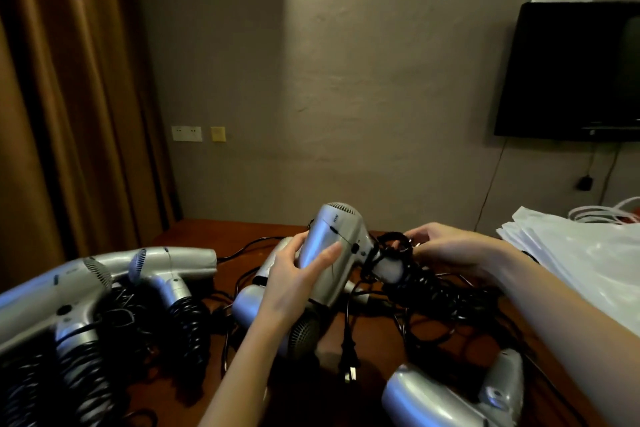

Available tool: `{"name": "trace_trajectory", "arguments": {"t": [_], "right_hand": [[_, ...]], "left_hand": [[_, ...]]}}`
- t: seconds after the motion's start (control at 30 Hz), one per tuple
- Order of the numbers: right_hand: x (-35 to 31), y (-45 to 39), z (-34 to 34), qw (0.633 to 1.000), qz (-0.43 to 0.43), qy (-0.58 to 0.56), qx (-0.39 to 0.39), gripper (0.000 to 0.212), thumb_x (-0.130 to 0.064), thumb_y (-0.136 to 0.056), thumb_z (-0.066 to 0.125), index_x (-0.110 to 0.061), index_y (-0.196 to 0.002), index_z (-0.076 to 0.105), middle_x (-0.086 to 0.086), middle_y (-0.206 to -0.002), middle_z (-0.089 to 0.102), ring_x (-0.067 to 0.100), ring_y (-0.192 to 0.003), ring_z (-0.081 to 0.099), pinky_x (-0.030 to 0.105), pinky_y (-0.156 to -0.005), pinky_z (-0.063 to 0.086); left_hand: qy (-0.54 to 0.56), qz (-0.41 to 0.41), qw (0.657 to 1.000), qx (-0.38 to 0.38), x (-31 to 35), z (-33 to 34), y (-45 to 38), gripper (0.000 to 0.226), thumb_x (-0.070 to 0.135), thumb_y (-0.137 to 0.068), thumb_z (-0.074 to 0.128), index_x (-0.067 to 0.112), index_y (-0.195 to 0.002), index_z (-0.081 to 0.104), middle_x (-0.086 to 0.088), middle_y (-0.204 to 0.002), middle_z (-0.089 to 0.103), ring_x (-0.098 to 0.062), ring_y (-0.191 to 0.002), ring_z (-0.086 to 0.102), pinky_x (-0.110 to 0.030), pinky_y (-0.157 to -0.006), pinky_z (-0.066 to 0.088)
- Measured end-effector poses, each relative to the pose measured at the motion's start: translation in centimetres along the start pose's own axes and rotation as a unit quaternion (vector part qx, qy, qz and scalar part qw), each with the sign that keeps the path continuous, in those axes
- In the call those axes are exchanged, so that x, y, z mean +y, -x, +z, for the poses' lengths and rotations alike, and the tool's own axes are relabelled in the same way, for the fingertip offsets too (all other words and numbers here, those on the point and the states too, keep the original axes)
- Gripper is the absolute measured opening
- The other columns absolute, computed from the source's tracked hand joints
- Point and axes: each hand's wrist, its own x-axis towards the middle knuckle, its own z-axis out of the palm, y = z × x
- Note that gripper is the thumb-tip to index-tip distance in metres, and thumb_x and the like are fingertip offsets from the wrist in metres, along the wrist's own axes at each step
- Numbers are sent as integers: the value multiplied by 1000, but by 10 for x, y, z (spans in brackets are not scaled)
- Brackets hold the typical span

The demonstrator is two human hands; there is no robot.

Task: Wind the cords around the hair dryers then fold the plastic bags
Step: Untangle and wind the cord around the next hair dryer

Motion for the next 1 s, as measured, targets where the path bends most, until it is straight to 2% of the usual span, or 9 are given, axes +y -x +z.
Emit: {"name": "trace_trajectory", "arguments": {"t": [0.17, 0.3, 0.4, 0.5, 0.57, 0.67, 0.77, 0.87, 1.0], "right_hand": [[-9, 12, 2, 989, -12, -143, 29, 25, 1, -90, 55, -1, -115, 61, 12, -92, 71, 17, -76, 68, 23, -65, 54], [-20, 28, 25, 998, -4, -18, 61, 75, -32, -56, 90, -18, -118, 51, -4, -106, 62, 10, -92, 62, 18, -74, 48], [-19, 31, 45, 984, -32, 88, 151, 73, -39, -64, 84, -24, -120, 40, -17, -101, 47, -4, -88, 46, 10, -68, 37], [-8, 32, 55, 982, -38, 27, 181, 79, -44, -55, 85, -23, -118, 43, -10, -105, 53, 0, -90, 51, 15, -69, 41], [2, 31, 56, 980, -27, -35, 194, 93, -56, -39, 87, -22, -116, 48, -4, -107, 59, 8, -93, 59, 22, -71, 46], [13, 29, 58, 972, -1, -112, 205, 114, -61, -21, 90, -16, -119, 51, 7, -104, 67, 22, -91, 68, 34, -74, 54], [8, 24, 63, 961, 4, -197, 194, 86, -38, -42, 87, -5, -117, 60, 14, -89, 73, 23, -73, 72, 29, -57, 56], [0, 19, 68, 956, -12, -216, 199, 69, -31, -49, 82, -6, -110, 64, 13, -87, 74, 22, -71, 72, 27, -54, 55], [-13, 20, 77, 956, -53, -216, 193, 48, -25, -57, 82, -12, -98, 61, 6, -84, 73, 17, -73, 70, 28, -60, 54]], "left_hand": [[-18, 15, 999, 28, -3, 2, 0, 73, 75, -60, 65, 26, -115, 65, 5, -106, 70, -14, -100, 67, -45, -91, 55], [-17, 8, 999, 42, -3, 3, -1, 83, 82, -58, 63, 24, -117, 64, 3, -109, 69, -16, -102, 66, -47, -91, 55], [-19, -17, 998, 59, -3, -1, -1, 91, 79, -53, 66, 24, -125, 57, 3, -120, 64, -15, -110, 62, -41, -95, 53], [29, -35, 996, 71, 5, -8, -1, 81, 70, -61, 67, 26, -127, 53, 2, -121, 61, -9, -108, 60, -25, -86, 51], [98, -46, 988, 114, 8, -21, -3, 66, 64, -72, 68, 24, -123, 56, -2, -121, 64, -12, -110, 60, -31, -94, 48], [9, -70, 985, 155, 0, -51, 2, 44, 42, -93, 58, 16, -128, 55, -8, -130, 60, -16, -115, 55, -32, -100, 39], [-184, -197, 962, 53, -23, -63, 25, 81, 58, -89, 57, 11, -150, 32, -18, -153, 36, -31, -143, 28, -39, -115, 26], [-251, -221, 942, 26, -31, -50, 39, 87, 60, -92, 51, 20, -157, 10, -20, -163, 1, -35, -149, -12, -46, -120, 3], [-282, -160, 944, 66, -36, -34, 44, 79, 65, -91, 46, 30, -154, 16, -16, -158, 20, -35, -148, 8, -48, -119, 18]]}}
